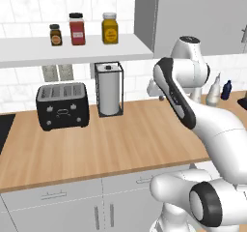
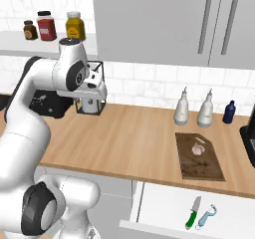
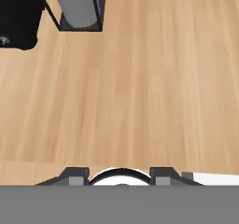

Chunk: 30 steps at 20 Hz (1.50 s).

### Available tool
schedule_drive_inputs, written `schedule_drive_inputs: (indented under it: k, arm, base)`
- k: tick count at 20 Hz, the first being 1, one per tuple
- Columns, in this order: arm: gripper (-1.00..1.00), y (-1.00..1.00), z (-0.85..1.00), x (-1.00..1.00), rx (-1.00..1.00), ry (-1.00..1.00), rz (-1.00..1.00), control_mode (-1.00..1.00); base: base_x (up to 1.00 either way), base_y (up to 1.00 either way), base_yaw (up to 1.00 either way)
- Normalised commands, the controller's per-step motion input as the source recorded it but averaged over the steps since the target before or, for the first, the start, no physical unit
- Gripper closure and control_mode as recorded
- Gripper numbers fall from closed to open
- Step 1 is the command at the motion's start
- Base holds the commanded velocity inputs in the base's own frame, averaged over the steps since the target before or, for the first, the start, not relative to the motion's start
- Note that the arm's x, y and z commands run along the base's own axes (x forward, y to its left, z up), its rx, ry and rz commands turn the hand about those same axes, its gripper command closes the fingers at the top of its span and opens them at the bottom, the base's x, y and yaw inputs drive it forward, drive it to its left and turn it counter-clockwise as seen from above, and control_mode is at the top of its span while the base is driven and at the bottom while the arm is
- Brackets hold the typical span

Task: Place the appropriate cutting tool for cutting the garlic skin on the cutting board.

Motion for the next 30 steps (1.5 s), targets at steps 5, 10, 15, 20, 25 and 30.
schedule_drive_inputs:
  k: [5, 10, 15, 20, 25, 30]
  arm:
    - [-1.0, -0.75, -0.17, -0.71, 0.16, -0.16, -0.12, -1.0]
    - [-1.0, -1.0, -0.43, -0.81, 0.14, -0.02, -0.3, -1.0]
    - [-1.0, -1.0, -0.5, -0.66, 0.15, 0.01, -0.29, -1.0]
    - [-1.0, -1.0, -0.57, -0.26, 0.13, 0.14, -0.21, -1.0]
    - [-1.0, -0.96, -0.35, 0.04, 0.18, 0.16, -0.05, -1.0]
    - [-1.0, -0.58, -0.5, 0.06, 0.13, 0.05, -0.01, -1.0]
  base:
    - [0.0, 0.0, 0.0]
    - [0.0, 0.0, 0.0]
    - [0.0, 0.0, 0.0]
    - [0.0, 0.0, 0.0]
    - [0.0, 0.0, 0.0]
    - [0.0, 0.0, 0.0]
